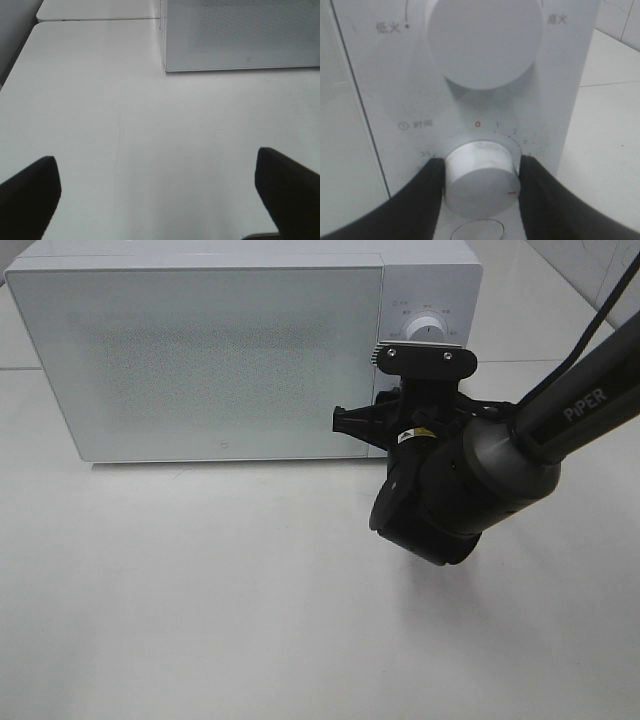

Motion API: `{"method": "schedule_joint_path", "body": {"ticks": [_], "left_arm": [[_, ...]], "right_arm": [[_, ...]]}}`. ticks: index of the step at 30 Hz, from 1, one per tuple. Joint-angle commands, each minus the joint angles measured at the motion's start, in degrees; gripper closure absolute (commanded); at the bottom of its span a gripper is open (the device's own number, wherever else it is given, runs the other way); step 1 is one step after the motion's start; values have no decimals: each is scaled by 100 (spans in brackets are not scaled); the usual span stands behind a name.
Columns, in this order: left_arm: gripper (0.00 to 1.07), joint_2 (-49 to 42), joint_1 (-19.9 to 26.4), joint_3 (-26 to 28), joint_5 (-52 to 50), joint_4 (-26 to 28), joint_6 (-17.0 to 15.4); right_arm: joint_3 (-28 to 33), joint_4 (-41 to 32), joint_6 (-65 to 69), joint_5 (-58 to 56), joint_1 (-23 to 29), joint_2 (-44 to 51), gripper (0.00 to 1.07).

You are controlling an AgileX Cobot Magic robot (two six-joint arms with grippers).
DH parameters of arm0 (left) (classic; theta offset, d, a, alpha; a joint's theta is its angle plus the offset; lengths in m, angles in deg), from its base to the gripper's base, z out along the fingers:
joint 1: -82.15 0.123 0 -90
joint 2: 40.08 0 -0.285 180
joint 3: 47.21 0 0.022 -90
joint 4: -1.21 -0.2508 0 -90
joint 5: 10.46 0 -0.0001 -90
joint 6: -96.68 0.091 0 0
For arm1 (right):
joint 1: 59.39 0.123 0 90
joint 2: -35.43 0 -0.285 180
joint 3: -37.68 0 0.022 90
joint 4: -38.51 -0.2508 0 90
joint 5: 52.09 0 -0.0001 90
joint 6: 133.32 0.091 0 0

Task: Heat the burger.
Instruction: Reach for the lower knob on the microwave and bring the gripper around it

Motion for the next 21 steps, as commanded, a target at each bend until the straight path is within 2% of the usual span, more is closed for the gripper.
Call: {"method": "schedule_joint_path", "body": {"ticks": [1, 14, 21], "left_arm": [[9, -97, 17, -17, -74, 23, -46], [9, -97, 17, -17, -74, 23, -46], [9, -97, 17, -17, -74, 23, -46]], "right_arm": [[-178, 390, 115, 974, -74, 34, 99], [-178, 602, 882, 791, -74, 34, 102], [-172, 854, 2068, 590, -74, 34, 101]]}}
